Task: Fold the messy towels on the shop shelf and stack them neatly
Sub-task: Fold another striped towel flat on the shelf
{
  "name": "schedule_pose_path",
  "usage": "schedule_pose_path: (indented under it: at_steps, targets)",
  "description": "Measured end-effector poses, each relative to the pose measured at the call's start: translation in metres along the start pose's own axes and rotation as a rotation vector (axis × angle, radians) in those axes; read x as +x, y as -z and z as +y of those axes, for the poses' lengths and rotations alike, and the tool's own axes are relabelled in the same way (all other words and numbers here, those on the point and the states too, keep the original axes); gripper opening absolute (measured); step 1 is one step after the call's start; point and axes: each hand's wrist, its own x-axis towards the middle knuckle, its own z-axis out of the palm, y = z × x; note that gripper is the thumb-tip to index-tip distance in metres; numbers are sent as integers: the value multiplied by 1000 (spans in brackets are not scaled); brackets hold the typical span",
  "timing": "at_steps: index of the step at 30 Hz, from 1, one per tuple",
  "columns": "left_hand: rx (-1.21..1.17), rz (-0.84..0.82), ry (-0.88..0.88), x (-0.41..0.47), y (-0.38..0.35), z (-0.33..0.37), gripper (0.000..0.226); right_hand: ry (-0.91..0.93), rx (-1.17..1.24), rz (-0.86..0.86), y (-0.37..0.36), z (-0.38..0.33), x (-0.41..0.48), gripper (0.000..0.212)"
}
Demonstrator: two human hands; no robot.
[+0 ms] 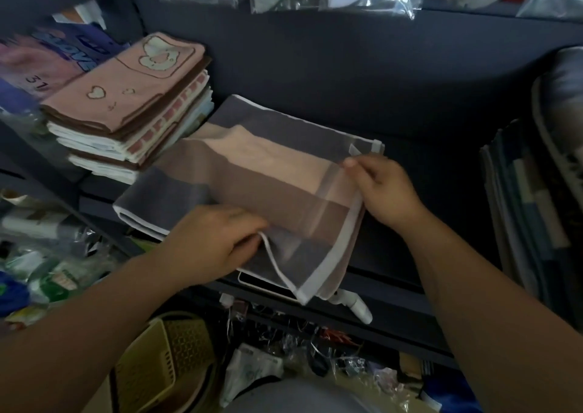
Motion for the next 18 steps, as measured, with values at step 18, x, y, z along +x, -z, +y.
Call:
schedule_pose_path:
  at_steps: [18]
  targets:
    - [-411, 599, 956, 71, 80, -79, 31, 227, -460, -361, -78, -88, 28, 41]
